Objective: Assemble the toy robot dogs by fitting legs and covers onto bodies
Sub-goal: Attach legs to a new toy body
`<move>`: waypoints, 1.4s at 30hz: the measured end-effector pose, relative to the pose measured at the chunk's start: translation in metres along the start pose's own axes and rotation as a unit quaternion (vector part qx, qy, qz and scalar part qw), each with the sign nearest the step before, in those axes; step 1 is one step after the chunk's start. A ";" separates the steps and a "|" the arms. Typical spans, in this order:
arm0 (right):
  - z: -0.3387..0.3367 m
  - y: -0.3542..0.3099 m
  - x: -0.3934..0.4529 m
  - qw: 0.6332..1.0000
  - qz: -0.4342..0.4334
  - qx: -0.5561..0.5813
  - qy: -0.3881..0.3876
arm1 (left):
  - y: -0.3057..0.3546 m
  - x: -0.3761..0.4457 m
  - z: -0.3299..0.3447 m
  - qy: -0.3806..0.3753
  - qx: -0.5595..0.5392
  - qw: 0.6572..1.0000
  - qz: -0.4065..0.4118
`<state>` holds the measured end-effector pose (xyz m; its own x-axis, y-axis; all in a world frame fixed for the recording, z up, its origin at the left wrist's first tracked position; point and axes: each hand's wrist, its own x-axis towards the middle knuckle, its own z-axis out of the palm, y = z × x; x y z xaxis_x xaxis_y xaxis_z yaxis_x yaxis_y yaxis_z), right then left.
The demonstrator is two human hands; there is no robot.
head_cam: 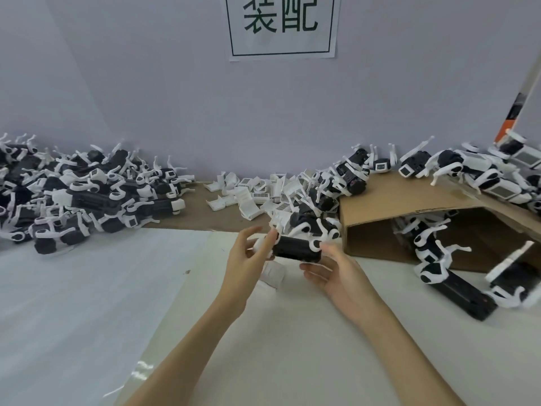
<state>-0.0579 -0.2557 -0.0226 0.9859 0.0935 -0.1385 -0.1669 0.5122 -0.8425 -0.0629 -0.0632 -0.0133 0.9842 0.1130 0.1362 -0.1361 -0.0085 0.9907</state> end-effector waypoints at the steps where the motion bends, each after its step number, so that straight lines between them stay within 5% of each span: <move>1: 0.001 0.000 0.000 1.000 -0.015 -0.008 -0.007 | -0.002 0.002 0.000 -0.001 -0.008 1.000 0.001; 15: -0.007 -0.013 -0.009 0.972 -0.139 -0.185 -0.047 | -0.004 0.000 -0.003 -0.055 -0.067 0.996 0.013; 20: -0.012 -0.017 -0.010 0.972 -0.125 -0.153 -0.127 | 0.000 0.005 -0.012 -0.144 -0.093 0.984 0.045; 24: -0.016 -0.012 -0.006 0.966 -0.118 -0.175 -0.148 | 0.012 0.001 -0.014 -0.173 -0.278 0.940 -0.094; 27: -0.017 -0.007 -0.004 0.964 -0.114 -0.186 -0.154 | 0.012 0.005 -0.016 -0.139 -0.289 0.936 -0.148; 32: -0.010 0.007 0.005 0.963 -0.096 -0.184 -0.174 | 0.005 0.006 -0.018 -0.122 -0.175 0.972 -0.102; 36: -0.002 0.011 0.009 0.989 -0.091 -0.109 -0.042 | 0.008 0.007 -0.023 -0.086 -0.179 0.980 -0.016; 39: -0.004 0.009 0.007 0.974 -0.151 -0.152 0.071 | 0.009 0.006 -0.027 -0.079 -0.067 0.992 0.075; 42: -0.002 0.004 0.001 0.973 -0.104 -0.204 0.031 | 0.004 0.001 -0.025 -0.099 0.008 0.986 0.134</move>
<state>-0.0576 -0.2550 -0.0272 0.9988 -0.0335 0.0357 0.0399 0.1327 -0.9904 -0.0651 -0.0381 -0.0089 0.9163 -0.0920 0.3897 -0.3935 -0.0270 0.9189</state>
